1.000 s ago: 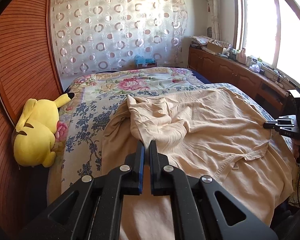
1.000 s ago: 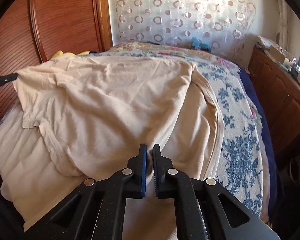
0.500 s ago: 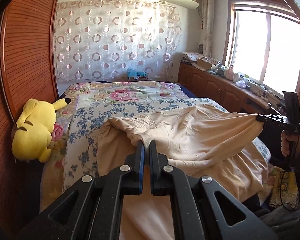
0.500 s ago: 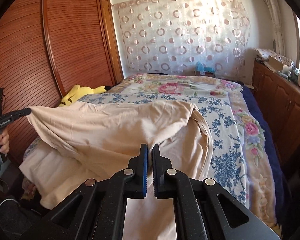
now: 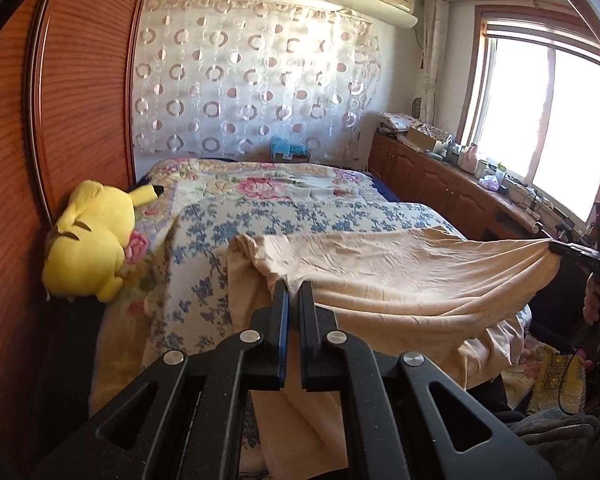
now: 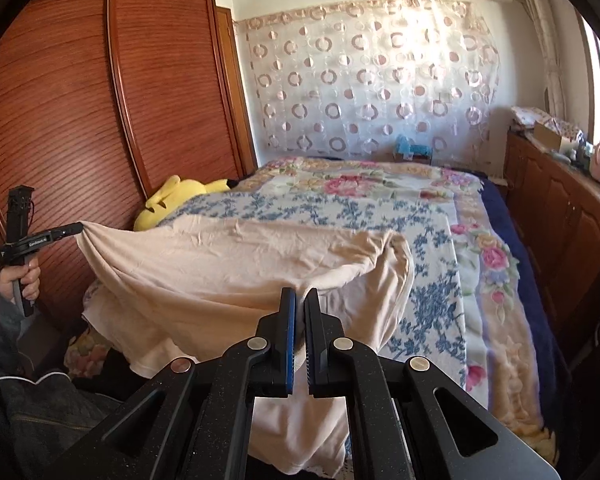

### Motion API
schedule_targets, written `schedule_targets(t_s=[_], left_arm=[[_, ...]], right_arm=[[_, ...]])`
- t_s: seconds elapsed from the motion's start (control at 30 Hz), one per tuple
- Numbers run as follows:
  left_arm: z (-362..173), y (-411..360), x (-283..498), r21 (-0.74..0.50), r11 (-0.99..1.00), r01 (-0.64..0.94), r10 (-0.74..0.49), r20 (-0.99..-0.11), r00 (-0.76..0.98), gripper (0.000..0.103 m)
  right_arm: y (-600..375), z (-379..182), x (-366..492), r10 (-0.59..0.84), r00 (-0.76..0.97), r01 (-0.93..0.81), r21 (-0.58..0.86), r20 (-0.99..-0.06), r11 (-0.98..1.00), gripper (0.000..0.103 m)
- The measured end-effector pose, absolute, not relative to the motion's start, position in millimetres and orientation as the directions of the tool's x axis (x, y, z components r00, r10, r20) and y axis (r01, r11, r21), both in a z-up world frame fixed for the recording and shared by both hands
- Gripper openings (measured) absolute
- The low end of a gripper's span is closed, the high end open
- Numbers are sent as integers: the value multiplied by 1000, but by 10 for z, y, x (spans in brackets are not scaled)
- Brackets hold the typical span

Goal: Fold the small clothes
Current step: 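Lift the gripped edge with both tools and fold it over the shirt, then open both tools to release the folded shirt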

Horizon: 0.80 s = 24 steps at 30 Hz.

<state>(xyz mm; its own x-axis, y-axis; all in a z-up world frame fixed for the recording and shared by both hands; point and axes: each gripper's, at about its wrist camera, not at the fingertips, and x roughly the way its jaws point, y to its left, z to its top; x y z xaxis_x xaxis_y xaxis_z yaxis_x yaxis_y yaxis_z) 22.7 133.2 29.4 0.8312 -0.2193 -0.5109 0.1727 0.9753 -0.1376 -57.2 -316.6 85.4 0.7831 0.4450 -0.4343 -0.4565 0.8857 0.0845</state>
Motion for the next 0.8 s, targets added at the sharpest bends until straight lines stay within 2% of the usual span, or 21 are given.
schedule_targets(t_s=[0.07, 0.17, 0.33, 0.5, 0.67, 0.7, 0.77, 0.8], left_arm=[[273, 1313, 216, -123, 978, 169, -209, -525, 825, 5], [35, 1266, 250, -53, 988, 146, -150, -580, 801, 5], [-386, 1247, 261, -82, 985, 153, -168, -668, 725, 5], [-519, 1269, 187, -65, 988, 143, -147, -702, 697, 5], [-451, 1274, 100, -59, 987, 150, -149, -693, 706, 5], [-432, 1270, 90, -58, 987, 153, -151, -690, 708, 5], [-404, 1265, 86, -57, 986, 157, -153, -683, 714, 5], [-394, 1257, 85, -56, 986, 158, -154, -682, 715, 5]], right_arm=[[-3151, 849, -621, 433, 786, -453, 65, -441, 889, 4], [-3142, 667, -608, 369, 772, -407, 43, -517, 912, 4], [-3152, 300, -594, 365, 719, -394, 87, -592, 915, 4], [-3109, 194, -509, 313, 696, -359, 64, -646, 931, 4], [-3082, 363, -487, 288, 723, -333, 47, -628, 942, 12], [-3082, 399, -490, 284, 731, -329, 44, -621, 943, 15], [-3074, 379, -515, 276, 743, -321, 37, -609, 946, 29], [-3074, 350, -549, 273, 747, -319, 33, -606, 947, 30]])
